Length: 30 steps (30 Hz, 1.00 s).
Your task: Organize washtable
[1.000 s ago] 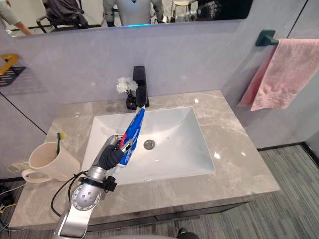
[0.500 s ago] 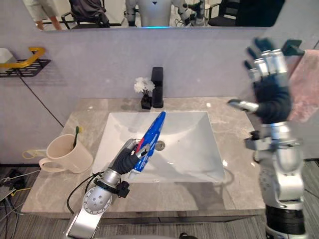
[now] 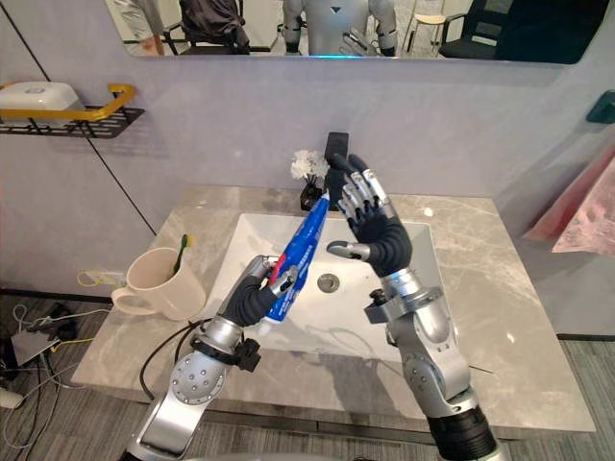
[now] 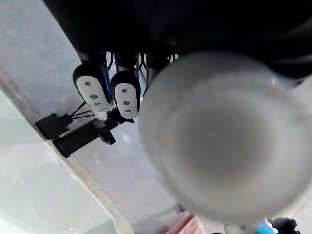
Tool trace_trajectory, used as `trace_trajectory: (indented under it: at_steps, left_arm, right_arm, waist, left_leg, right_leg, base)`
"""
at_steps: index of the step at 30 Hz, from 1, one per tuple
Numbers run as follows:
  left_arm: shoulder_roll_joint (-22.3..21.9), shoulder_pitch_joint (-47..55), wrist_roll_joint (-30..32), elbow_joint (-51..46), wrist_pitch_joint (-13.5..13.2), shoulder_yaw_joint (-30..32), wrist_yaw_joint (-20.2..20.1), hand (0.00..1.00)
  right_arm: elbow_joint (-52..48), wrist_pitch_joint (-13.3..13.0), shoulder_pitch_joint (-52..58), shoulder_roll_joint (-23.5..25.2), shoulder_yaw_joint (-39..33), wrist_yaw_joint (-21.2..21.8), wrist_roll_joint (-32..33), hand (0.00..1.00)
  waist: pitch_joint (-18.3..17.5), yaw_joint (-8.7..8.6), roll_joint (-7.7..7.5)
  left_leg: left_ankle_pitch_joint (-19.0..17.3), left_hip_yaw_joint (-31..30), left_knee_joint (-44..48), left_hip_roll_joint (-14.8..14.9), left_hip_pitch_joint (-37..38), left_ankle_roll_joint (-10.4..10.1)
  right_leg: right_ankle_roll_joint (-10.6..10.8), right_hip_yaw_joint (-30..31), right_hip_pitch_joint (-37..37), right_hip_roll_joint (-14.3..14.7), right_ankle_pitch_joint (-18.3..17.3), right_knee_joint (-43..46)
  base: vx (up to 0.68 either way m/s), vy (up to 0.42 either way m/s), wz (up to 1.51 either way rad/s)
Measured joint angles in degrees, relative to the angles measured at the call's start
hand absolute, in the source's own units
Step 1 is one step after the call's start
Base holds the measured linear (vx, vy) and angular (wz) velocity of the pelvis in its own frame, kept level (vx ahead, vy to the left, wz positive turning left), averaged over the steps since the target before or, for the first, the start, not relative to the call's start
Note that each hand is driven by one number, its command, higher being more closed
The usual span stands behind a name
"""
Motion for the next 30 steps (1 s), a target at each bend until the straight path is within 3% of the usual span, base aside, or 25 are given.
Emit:
trace_trajectory:
  at_steps: [14, 30]
  left_arm:
    - [-0.3, -0.2, 0.6, -2.3, 0.0, 0.8, 5.0, 1.0]
    - [-1.1, -0.2, 2.1, -1.7, 0.0, -1.6, 6.2, 1.0]
  right_arm:
    - [2.6, -2.0, 2.8, 5.7, -1.0, -4.5, 2.7, 0.0]
    - [7.1, -1.5, 2.0, 8.0, 11.1, -1.0, 14.0, 0.0]
  waist:
    - [0.0, 0.08, -0.17]
    - [-0.1, 1.22, -1.04]
  left_leg:
    - [1.3, -0.8, -1.2, 0.0, -0.1, -0.3]
    - [1.3, -1.7, -1.9, -0.3, 0.6, -0.3]
  right_leg:
    - [0.0, -0.5, 0.1, 0.2, 0.1, -1.0]
    - [0.1, -1.4, 1.0, 0.0, 0.1, -1.0]
  base:
    - [-0.04, -0.003, 0.02]
    - [-0.01, 0.012, 0.04]
